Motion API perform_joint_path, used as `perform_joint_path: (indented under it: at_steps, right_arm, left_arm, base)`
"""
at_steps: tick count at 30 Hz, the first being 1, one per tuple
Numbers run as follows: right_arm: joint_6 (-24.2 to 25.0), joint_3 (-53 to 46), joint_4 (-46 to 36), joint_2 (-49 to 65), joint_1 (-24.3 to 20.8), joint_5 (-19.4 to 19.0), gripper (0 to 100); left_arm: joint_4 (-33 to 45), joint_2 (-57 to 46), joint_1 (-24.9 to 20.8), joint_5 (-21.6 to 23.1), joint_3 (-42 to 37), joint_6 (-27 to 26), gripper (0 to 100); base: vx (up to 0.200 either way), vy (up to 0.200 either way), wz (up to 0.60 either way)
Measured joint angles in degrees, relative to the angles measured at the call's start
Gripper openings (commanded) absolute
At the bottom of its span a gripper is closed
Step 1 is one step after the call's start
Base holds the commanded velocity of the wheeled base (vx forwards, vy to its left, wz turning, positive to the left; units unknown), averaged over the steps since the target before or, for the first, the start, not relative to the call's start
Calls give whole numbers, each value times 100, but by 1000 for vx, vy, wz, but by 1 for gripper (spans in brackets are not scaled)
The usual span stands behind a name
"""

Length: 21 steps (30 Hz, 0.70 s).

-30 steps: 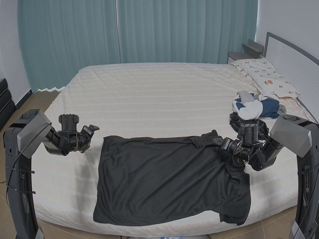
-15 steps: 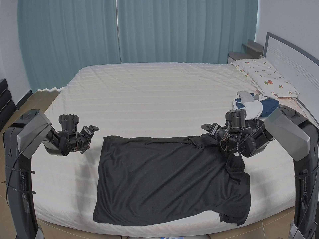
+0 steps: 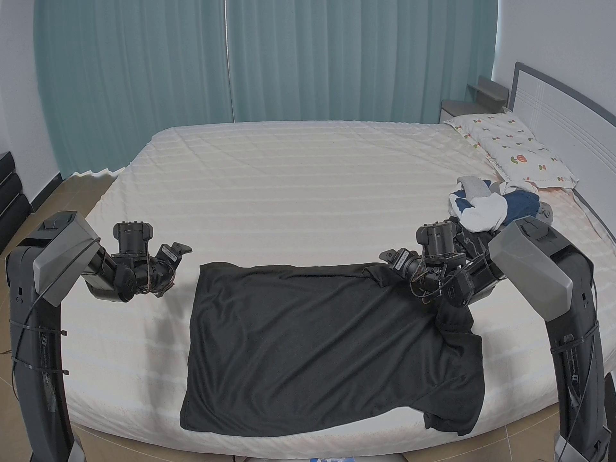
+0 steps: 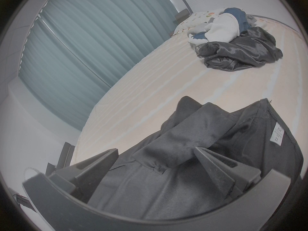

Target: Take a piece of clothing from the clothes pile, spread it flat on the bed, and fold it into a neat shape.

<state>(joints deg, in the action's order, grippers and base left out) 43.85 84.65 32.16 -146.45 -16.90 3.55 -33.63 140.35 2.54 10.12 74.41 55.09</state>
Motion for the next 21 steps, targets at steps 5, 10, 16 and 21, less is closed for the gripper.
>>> perform_joint_path:
  at_steps: [5, 10, 16, 21]
  right_arm:
    - [13, 11, -35, -63, 67, 6, 100]
    - [152, 22, -35, -182, 124, 6, 100]
    - [243, 5, -49, -234, 149, 9, 100]
    - [249, -52, -372, -177, 144, 61, 100]
  left_arm:
    - [0, 0, 0, -9, 6, -5, 100]
    - [0, 2, 0, -11, 17, -7, 100]
    - [0, 2, 0, -11, 21, -10, 100]
    - [2, 2, 0, -11, 26, -10, 100]
  base:
    - [0, 0, 0]
    - [0, 0, 0]
    - [0, 0, 0]
    - [0, 0, 0]
